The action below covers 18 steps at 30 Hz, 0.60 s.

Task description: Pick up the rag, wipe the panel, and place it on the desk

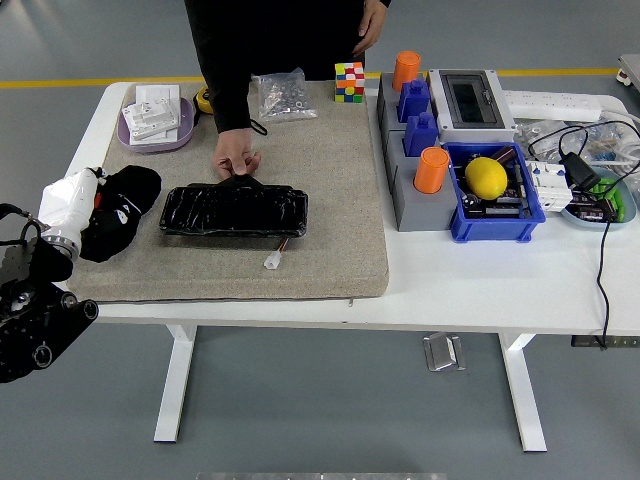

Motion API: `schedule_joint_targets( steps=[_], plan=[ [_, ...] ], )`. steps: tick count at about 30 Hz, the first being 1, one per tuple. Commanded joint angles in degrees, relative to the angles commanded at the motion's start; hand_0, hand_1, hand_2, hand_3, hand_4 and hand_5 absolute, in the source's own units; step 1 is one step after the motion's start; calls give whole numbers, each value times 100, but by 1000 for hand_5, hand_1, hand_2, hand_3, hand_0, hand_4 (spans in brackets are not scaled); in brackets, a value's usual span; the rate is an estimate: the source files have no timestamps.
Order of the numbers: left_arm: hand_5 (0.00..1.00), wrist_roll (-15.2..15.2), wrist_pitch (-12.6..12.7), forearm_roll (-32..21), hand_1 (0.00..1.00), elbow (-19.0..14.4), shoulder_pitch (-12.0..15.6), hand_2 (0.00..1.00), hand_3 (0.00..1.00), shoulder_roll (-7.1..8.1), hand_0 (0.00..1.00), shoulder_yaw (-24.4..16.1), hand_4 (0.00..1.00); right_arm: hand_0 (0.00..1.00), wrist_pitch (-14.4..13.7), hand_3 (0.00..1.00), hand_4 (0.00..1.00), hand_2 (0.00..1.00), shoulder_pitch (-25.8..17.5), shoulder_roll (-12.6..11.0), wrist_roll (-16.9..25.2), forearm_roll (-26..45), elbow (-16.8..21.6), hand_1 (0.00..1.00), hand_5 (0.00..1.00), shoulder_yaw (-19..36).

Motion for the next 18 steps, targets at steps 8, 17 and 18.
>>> schedule_joint_targets(
  steps=[8, 17, 18],
  plan=[
    [14, -5, -256, -338, 621, 81, 3, 715, 552, 2, 433, 43, 588, 726, 4, 587, 943, 696, 5, 0, 0, 14, 0, 663, 584, 2],
    [35, 47, -506, -413, 759, 50, 1, 804, 560, 68, 521, -26, 625, 726, 6, 587, 944, 696, 17, 1, 1, 19, 0, 663, 585, 12],
    [148, 37, -537, -436, 811, 40, 1, 853, 619, 81, 633, -36, 771, 726, 7, 587, 944, 696, 19, 0, -2, 13, 0, 663, 585, 21]
  ],
)
